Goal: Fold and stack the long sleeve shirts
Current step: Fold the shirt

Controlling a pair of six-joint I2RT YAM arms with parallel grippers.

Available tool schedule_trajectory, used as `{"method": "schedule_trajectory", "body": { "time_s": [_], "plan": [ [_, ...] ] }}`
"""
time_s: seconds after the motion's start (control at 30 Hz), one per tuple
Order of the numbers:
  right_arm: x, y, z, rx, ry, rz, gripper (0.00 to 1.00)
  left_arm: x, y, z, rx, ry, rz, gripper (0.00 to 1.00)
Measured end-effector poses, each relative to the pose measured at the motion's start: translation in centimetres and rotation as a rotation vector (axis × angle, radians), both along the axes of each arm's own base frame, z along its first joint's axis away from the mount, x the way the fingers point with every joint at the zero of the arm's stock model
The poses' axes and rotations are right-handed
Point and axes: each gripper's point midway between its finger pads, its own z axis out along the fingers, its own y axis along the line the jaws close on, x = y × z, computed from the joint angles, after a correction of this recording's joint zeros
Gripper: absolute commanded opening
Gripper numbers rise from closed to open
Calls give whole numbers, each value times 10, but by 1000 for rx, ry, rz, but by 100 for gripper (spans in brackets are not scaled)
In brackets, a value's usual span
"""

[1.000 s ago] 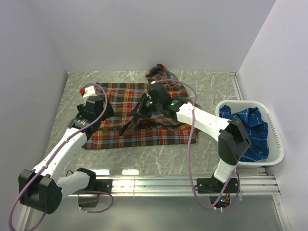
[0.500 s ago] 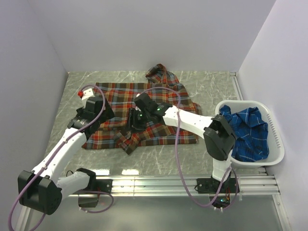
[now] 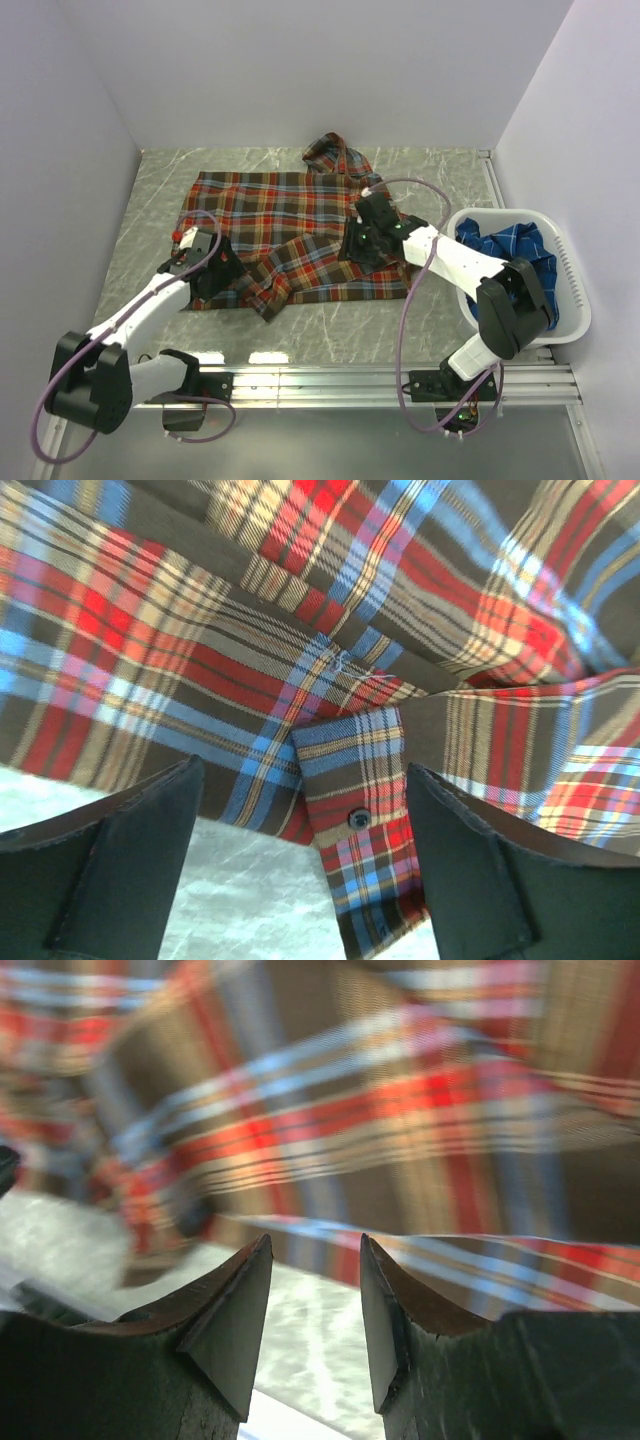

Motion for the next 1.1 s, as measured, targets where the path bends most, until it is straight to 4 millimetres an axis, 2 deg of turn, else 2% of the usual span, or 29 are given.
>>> {"method": "schedule_trajectory", "body": {
  "time_s": [0.1, 0.2, 0.37, 0.57, 0.77, 0.87, 1.0, 1.1],
  "plan": [
    [0, -26, -18, -48, 21, -48, 51, 1, -6, -13, -24, 29, -4, 84],
    [-1, -46, -31, -64, 44, -95, 59, 6, -13, -22, -50, 36, -13, 79],
    [-3, -71, -49, -76, 79, -161, 62, 11, -21, -30, -73, 38, -24, 73],
    [-13, -87, -62, -73, 108, -207, 63, 11, -27, -36, -79, 53, -36, 71],
    [-11, -103, -65, -61, 110, -280, 70, 10, -31, -38, -84, 63, -33, 68],
    [-11, -113, -70, -57, 124, -318, 70, 10, -31, -40, -79, 64, -35, 64],
    [-14, -123, -76, -42, 153, -358, 70, 10, -32, -42, -72, 67, -36, 51],
    [-18, -128, -81, -36, 168, -378, 69, 9, -33, -43, -69, 72, -36, 46]
  ]
}}
